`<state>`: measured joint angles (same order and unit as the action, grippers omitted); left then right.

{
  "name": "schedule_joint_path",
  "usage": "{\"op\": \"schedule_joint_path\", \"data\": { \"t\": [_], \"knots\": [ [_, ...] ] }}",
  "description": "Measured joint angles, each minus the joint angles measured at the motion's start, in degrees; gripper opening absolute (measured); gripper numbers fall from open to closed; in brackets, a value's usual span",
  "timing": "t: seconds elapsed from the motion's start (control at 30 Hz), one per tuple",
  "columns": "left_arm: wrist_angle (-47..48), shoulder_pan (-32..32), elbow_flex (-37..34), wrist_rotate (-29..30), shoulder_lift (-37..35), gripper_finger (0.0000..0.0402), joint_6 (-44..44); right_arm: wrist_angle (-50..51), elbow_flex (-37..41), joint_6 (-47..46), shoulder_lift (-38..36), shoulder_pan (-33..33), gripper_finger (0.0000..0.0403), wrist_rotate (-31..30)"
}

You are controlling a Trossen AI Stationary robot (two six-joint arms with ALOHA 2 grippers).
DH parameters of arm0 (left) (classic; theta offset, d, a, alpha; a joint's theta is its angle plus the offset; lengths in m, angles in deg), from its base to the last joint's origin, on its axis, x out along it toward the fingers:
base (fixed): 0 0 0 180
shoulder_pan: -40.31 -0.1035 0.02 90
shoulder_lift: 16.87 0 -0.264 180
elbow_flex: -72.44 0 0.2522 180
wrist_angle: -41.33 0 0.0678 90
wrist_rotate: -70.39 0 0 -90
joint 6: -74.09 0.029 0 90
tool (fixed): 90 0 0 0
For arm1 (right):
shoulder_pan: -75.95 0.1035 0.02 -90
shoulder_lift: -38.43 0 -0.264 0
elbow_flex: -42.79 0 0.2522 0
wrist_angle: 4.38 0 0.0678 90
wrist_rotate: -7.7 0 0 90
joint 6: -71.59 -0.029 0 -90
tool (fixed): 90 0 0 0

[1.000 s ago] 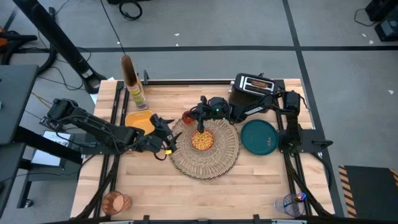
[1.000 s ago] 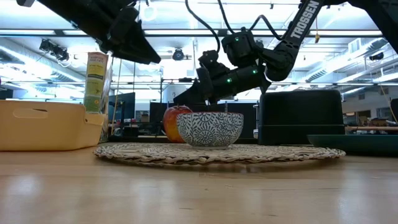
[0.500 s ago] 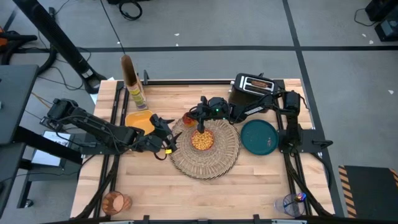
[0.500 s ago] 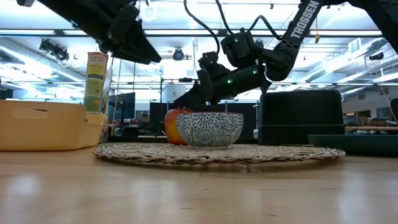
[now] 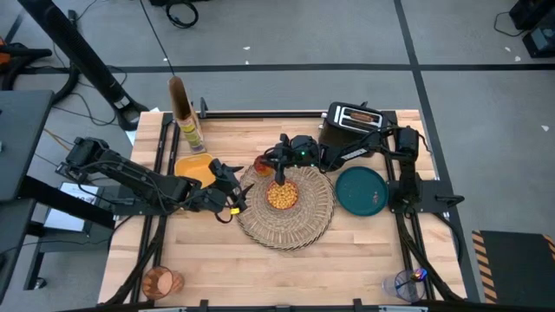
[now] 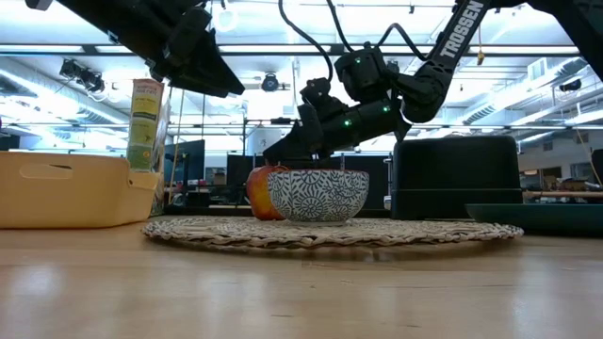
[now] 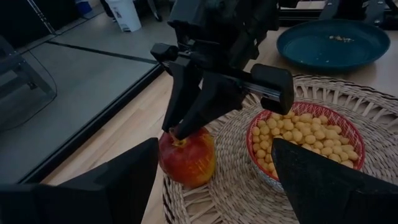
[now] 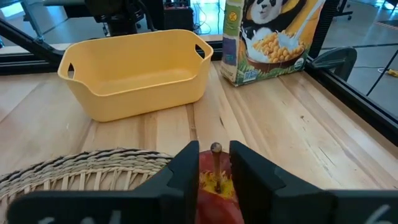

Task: Arrange a breakfast setting
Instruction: Put the red apple to the top of the red bowl on the brown table mat, then put the blue plate to the bottom of the red bowl on the brown table mat

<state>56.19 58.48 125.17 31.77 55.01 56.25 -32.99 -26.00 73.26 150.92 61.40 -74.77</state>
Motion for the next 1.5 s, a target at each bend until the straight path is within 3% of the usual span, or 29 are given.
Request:
{"op": "schedule_joint_path", "data": {
  "t": [0.33,0.5,0.67,0.83,1.07,1.23,1.5],
  "knots": [
    [-0.2,0.4,0.0,0.0,0.0,0.0318,0.1,4.8,0.0,1.0,-5.8,0.0,0.0138,-3.9],
    [-0.6,0.4,0.0,-0.7,0.0,0.0318,-0.4,18.7,0.0,4.4,-13.3,1.5,0.0138,-8.1],
    [-0.5,0.4,0.0,-3.4,0.0,0.0318,-0.2,40.0,0.0,2.9,-21.9,7.0,0.0138,-15.3],
    [-0.5,0.2,0.0,-3.4,0.0,0.0318,2.8,65.6,0.0,-11.6,-28.3,15.1,0.0137,-23.1],
    [-0.5,-0.5,0.0,-3.3,0.0,0.0318,4.0,96.7,0.0,-41.1,-30.6,23.4,0.0137,-24.0],
    [-0.5,-0.5,0.0,-3.2,0.0,0.0318,4.1,101.0,0.1,-52.0,-27.6,28.1,0.0137,-22.8],
    [-0.6,-0.5,0.0,-3.2,0.0,0.0318,3.2,99.0,0.1,-54.2,-19.2,29.5,0.0137,-19.0]
  ]
}}
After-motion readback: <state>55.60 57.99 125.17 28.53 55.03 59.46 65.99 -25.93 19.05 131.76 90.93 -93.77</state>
